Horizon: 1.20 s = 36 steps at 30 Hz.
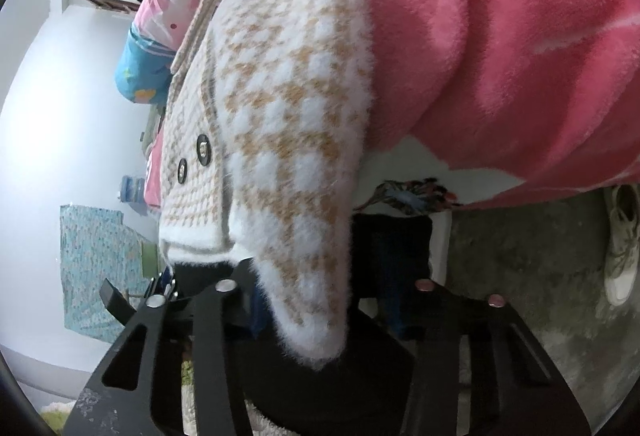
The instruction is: Fold large clothes
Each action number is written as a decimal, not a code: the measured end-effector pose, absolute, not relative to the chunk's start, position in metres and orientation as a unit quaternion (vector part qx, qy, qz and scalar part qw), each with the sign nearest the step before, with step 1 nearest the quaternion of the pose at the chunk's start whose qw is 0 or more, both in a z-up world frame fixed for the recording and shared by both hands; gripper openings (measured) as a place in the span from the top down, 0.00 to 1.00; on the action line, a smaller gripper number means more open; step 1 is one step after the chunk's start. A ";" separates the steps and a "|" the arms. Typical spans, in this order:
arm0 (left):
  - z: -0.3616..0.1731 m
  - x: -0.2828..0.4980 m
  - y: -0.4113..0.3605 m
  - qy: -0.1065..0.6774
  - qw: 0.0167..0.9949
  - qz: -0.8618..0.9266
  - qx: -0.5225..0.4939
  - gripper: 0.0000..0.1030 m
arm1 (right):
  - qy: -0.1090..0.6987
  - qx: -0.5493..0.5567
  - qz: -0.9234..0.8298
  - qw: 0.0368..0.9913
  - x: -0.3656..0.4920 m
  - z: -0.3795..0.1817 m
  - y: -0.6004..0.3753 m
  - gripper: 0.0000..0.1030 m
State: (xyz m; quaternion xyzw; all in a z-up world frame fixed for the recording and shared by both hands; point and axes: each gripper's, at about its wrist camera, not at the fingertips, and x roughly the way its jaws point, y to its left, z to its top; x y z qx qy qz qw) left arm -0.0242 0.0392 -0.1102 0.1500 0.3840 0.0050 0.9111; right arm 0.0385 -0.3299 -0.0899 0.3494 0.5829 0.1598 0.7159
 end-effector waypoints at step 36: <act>-0.006 0.010 0.047 0.278 0.948 -0.034 0.148 0.88 | 0.460 0.324 0.207 0.800 0.067 0.017 -0.345 0.92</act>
